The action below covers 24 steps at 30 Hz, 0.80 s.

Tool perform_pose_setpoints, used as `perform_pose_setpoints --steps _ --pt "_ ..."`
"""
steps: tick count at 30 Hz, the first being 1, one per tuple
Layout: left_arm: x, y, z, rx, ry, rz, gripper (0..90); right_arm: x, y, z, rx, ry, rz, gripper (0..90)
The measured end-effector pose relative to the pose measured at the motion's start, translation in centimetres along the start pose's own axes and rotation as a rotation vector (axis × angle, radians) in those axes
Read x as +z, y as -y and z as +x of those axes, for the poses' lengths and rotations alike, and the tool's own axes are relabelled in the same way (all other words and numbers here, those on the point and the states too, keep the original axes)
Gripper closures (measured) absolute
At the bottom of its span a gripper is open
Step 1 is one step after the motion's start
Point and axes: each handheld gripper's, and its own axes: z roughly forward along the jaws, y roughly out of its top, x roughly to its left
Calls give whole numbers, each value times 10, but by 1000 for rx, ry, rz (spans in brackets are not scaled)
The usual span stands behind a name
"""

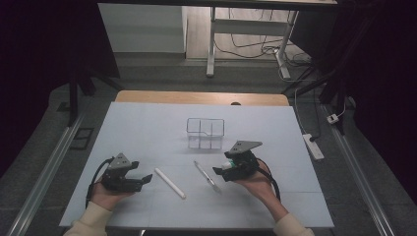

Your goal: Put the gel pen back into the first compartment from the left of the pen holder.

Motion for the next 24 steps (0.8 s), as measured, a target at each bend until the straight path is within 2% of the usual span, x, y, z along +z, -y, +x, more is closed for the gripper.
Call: perform_pose_setpoints --steps 17,24 --pt "0 0 1 1 1 3 241 32 -14 9 -14 -30 85 264" --pt "1 0 0 2 1 3 242 40 -17 12 -20 -41 102 267"
